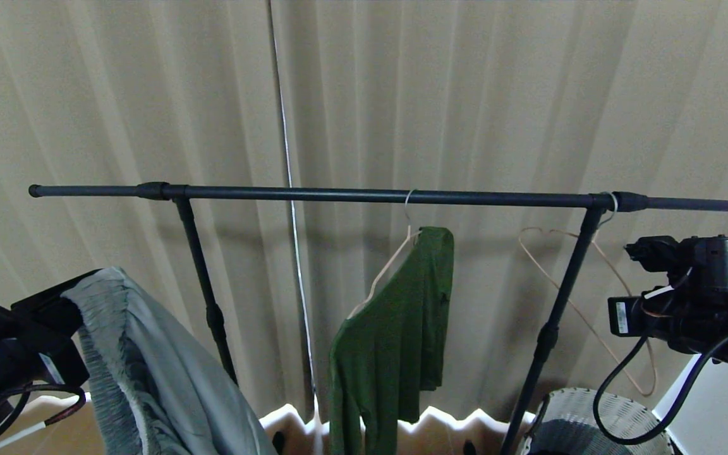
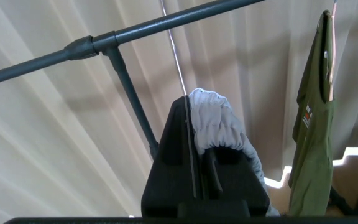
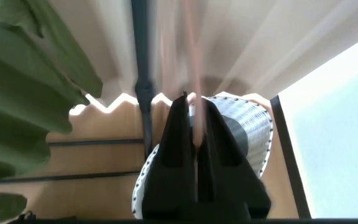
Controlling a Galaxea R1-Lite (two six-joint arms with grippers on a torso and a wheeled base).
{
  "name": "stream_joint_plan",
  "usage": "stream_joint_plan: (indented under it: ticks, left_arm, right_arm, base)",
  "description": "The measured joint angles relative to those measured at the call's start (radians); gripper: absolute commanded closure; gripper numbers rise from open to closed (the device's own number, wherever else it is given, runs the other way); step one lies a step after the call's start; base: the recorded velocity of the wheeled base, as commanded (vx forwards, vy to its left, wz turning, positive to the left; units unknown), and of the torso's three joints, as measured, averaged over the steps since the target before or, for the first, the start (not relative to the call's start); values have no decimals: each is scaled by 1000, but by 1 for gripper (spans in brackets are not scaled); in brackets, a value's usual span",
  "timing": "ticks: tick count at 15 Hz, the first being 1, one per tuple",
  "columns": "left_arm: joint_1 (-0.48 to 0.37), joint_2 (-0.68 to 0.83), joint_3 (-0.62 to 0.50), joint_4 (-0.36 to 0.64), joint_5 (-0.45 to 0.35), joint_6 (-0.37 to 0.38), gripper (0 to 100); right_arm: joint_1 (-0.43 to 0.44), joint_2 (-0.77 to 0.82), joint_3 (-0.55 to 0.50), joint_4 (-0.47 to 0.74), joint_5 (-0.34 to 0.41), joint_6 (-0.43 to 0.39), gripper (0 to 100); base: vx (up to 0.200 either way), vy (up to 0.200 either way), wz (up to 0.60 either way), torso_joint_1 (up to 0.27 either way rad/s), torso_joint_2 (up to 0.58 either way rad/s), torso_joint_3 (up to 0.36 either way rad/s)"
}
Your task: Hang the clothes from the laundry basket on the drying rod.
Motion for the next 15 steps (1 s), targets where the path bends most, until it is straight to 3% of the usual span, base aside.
stream_joint_plan:
  ticks: [12, 15]
  left_arm:
    - [0, -3, 8, 0, 0, 13, 100]
    - [0, -3, 10, 0, 0, 15, 100]
  right_arm:
    - [-19, -111, 19, -7, 1, 20, 100]
    - [-20, -150, 77, -122, -1, 22, 100]
  base:
    - [0, 0, 0, 0, 0, 0]
    - [0, 0, 0, 0, 0, 0]
